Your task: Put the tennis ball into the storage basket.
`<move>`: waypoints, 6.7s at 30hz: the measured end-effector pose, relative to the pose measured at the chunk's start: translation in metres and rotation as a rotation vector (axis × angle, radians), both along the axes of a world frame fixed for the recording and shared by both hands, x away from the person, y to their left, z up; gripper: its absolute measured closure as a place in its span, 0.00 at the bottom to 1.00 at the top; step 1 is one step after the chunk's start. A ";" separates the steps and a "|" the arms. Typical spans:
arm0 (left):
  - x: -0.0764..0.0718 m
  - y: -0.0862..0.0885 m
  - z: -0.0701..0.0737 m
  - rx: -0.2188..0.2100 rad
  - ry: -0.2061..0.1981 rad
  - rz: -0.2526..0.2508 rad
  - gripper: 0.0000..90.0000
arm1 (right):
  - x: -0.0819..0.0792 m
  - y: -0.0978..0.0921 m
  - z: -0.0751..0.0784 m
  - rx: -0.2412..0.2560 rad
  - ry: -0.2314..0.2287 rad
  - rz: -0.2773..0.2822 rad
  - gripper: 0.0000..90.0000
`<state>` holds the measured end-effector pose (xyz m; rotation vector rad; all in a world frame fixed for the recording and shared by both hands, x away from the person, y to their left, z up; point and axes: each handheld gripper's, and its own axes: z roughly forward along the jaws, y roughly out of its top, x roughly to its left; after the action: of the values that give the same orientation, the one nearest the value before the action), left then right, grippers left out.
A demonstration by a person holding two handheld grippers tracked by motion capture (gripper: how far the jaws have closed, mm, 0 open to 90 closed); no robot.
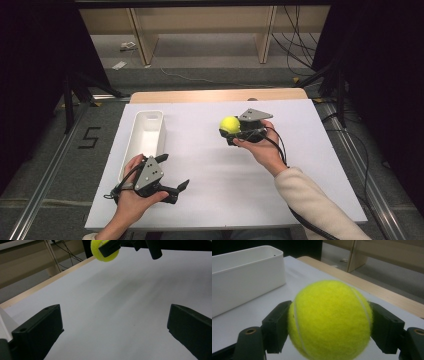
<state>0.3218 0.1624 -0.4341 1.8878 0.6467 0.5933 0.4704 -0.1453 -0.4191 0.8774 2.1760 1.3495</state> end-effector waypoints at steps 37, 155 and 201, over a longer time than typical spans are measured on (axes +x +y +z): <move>0.000 0.000 0.000 0.002 0.000 -0.001 0.00 | -0.008 0.009 0.005 0.026 -0.004 0.038 0.29; 0.000 0.001 0.000 -0.002 -0.002 -0.003 0.00 | -0.030 0.043 0.011 0.019 -0.015 0.147 0.29; 0.001 0.002 0.000 0.005 -0.002 -0.016 0.00 | -0.031 0.060 0.017 0.027 -0.021 0.180 0.29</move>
<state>0.3224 0.1642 -0.4344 1.8950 0.6287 0.5865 0.4394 -0.0858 -0.4024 0.6875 2.2708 1.4676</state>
